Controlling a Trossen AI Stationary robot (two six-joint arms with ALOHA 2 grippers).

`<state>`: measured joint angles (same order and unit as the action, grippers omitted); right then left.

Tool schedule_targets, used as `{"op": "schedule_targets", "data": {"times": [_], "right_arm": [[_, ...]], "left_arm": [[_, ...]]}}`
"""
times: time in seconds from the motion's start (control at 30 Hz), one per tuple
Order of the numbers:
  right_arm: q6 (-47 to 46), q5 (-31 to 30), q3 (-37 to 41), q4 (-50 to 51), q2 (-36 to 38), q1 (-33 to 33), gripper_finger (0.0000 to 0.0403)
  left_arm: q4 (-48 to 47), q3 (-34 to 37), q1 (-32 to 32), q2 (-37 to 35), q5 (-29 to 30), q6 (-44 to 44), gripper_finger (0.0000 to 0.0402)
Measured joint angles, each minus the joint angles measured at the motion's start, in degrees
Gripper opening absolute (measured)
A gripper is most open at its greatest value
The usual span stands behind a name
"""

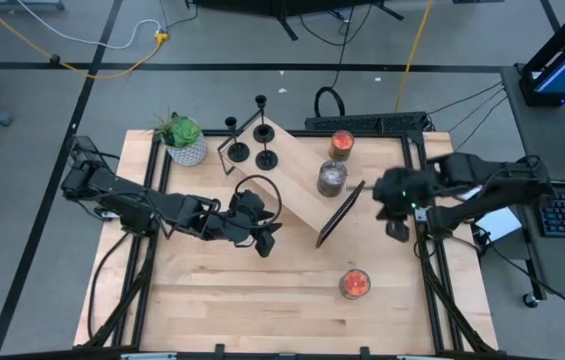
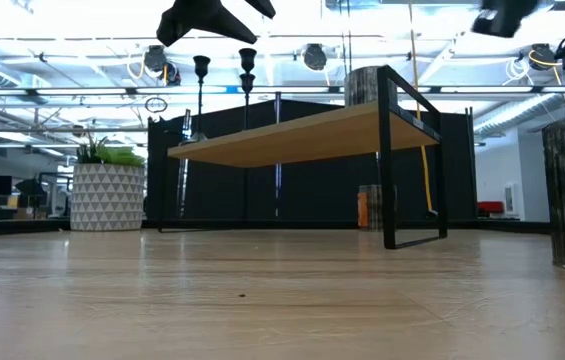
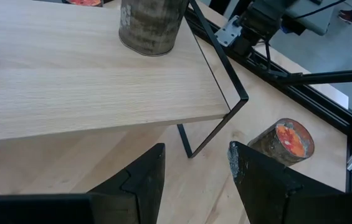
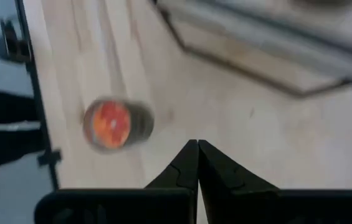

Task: Pick & Place candle stick holders
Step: Put the bottom orange scented candle on the shelf

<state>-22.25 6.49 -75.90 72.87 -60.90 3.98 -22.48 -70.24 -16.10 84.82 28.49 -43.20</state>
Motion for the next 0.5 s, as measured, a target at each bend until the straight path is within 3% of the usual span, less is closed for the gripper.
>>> {"op": "schedule_targets", "data": {"times": [0.23, 0.5], "right_arm": [[-15.8, -0.2, 0.0, 4.0, -1.1, 9.8, 0.0006], [-28.2, -4.2, 0.0, 3.7, -1.2, 16.9, 0.0072]], "left_arm": [[0.0, 0.0, 0.0, 0.0, 0.0, -0.5, 0.0184], [0.0, 0.0, -0.3, 0.0, 0.3, 0.1, 0.0184]]}}
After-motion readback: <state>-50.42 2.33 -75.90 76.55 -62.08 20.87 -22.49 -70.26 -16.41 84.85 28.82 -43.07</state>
